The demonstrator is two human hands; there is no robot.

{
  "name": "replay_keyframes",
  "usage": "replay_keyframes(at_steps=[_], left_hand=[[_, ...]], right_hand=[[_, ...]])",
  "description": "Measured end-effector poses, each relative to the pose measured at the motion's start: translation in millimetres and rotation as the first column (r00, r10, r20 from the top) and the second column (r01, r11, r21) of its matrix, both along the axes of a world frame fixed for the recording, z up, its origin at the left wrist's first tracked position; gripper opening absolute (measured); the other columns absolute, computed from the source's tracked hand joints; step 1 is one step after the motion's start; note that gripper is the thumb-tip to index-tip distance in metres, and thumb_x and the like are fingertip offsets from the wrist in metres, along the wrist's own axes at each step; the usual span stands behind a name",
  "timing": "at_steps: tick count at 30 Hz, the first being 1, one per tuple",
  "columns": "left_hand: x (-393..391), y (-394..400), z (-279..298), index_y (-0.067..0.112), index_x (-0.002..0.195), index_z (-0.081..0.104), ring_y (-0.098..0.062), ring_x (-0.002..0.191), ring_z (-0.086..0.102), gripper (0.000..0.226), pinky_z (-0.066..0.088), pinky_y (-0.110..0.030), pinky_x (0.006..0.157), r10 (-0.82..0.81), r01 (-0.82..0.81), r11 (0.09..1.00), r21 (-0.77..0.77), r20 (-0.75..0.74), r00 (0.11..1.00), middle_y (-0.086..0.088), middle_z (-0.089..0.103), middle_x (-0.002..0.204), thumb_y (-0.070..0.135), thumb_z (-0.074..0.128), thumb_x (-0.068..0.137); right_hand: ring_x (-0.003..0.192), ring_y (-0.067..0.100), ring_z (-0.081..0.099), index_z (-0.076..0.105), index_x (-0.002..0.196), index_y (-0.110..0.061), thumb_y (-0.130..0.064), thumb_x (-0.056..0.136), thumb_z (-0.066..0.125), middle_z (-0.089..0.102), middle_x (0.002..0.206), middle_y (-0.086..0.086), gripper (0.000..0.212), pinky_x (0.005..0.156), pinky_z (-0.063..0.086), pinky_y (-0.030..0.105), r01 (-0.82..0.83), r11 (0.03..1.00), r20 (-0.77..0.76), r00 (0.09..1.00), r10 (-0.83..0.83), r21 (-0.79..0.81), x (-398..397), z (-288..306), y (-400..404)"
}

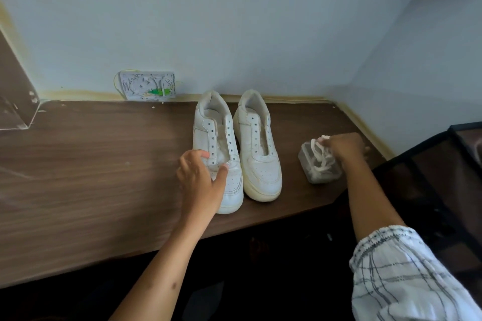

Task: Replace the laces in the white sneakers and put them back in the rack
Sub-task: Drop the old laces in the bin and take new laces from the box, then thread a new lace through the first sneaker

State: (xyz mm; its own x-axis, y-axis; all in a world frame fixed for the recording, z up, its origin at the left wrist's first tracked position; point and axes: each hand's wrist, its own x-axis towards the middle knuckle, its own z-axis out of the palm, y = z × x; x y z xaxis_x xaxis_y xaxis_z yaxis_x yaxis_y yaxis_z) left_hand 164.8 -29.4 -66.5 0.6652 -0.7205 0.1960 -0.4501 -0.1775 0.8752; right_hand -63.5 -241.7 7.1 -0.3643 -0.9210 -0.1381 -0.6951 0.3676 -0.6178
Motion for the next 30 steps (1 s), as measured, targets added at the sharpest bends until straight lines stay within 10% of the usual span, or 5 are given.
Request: replay_keyframes(at_steps=[3,9,19,25,30], left_hand=[[1,-1,-3,0.006,0.113,0.051,-0.032,0.118,0.039,0.039,0.019,-0.022,0.09,-0.003,0.003,1.0,-0.011,0.0,1.0,-0.015,0.045,0.125,0.022,0.072,0.084],[3,-2,-3,0.007,0.115,0.052,-0.021,0.115,0.039,0.039,0.026,-0.028,0.096,-0.029,0.034,0.995,-0.094,0.053,0.998,-0.003,0.043,0.121,0.028,0.068,0.086],[-8,-19,16,0.024,0.145,0.039,-0.008,0.134,0.042,0.045,0.034,-0.028,0.11,-0.45,0.52,0.784,-0.339,0.267,0.852,0.006,0.049,0.142,0.038,0.041,0.102],[-1,-27,19,0.025,0.119,0.064,-0.009,0.084,0.058,0.03,0.044,-0.022,0.078,-0.436,0.506,0.797,-0.33,0.266,0.86,0.02,0.055,0.08,0.019,0.042,0.1],[14,-21,24,0.027,0.107,0.069,-0.003,0.07,0.059,0.03,0.045,-0.012,0.066,-0.448,0.476,0.825,-0.303,0.163,0.879,0.018,0.062,0.078,0.002,0.055,0.097]], right_hand=[[0.105,0.026,0.063,0.075,0.095,-0.013,-0.038,0.069,0.084,0.069,0.103,0.004,0.037,0.089,0.05,0.035,-0.06,0.974,0.163,0.982,0.097,-0.219,-7,15,13],[0.088,0.016,0.065,0.074,0.103,-0.005,-0.025,0.075,0.084,0.073,0.096,0.006,0.035,0.081,0.054,0.031,-0.073,0.89,0.459,0.836,0.301,-0.451,7,69,49],[0.08,0.022,0.067,0.077,0.088,-0.007,-0.02,0.081,0.07,0.074,0.088,0.013,0.016,0.078,0.053,0.032,-0.516,0.734,0.716,0.291,0.635,-0.441,63,39,151],[0.084,0.023,0.066,0.072,0.094,-0.004,-0.017,0.088,0.063,0.073,0.091,0.014,0.017,0.081,0.052,0.031,-0.391,0.811,0.782,0.283,0.555,-0.435,65,8,147],[0.088,0.018,0.066,0.071,0.092,-0.006,-0.016,0.088,0.062,0.073,0.09,0.008,0.014,0.088,0.049,0.035,-0.259,0.863,0.793,0.345,0.502,-0.433,49,-3,139]])
